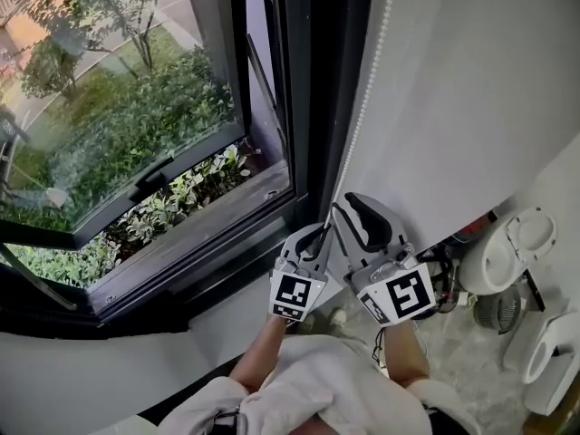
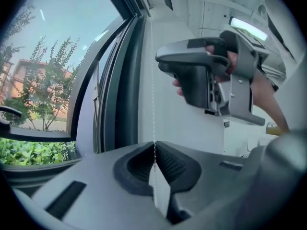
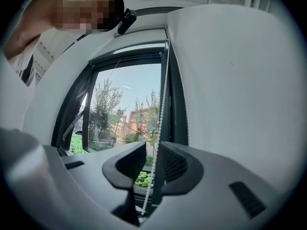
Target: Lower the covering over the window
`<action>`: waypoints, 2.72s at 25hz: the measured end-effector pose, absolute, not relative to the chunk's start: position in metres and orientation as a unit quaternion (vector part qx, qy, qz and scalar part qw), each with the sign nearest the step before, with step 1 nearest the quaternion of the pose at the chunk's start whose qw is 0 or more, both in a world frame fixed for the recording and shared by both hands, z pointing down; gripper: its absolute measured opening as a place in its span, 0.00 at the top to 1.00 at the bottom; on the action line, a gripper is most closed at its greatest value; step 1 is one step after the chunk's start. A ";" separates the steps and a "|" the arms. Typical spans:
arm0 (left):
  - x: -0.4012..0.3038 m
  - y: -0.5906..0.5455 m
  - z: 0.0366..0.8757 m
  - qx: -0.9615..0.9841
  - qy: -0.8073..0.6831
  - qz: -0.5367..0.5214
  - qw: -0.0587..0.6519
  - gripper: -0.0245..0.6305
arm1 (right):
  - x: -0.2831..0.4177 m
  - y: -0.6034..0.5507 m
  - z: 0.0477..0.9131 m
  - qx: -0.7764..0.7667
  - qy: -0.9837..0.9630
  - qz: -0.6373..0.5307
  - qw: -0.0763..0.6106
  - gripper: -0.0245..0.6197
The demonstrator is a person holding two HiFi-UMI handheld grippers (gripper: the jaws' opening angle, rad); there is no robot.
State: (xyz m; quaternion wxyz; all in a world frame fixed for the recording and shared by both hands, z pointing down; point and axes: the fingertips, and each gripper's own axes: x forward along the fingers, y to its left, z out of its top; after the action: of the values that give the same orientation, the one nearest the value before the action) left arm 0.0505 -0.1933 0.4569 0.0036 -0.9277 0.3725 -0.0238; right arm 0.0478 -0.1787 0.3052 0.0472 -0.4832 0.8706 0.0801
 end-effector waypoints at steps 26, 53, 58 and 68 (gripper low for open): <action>0.059 -0.157 0.484 -0.945 0.323 -0.042 -0.020 0.93 | 0.040 -0.163 0.307 -0.477 0.873 0.050 0.089 0.96; 0.053 -0.134 0.609 -0.924 0.356 -0.121 -0.071 0.93 | 0.029 -0.153 0.435 -0.412 0.910 -0.041 0.029 0.96; 0.048 -0.124 0.637 -0.922 0.353 -0.134 -0.087 0.93 | 0.023 -0.150 0.463 -0.405 0.912 -0.063 0.011 0.96; 0.037 -0.108 0.676 -0.918 0.350 -0.147 -0.111 0.93 | 0.021 -0.145 0.504 -0.398 0.912 -0.097 -0.003 0.96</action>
State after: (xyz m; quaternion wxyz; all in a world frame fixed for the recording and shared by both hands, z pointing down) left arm 0.0367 -0.1079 0.6758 -0.1108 -0.9184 0.3503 -0.1466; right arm 0.0211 -0.1450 0.5041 -0.0033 -0.3981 0.9122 -0.0966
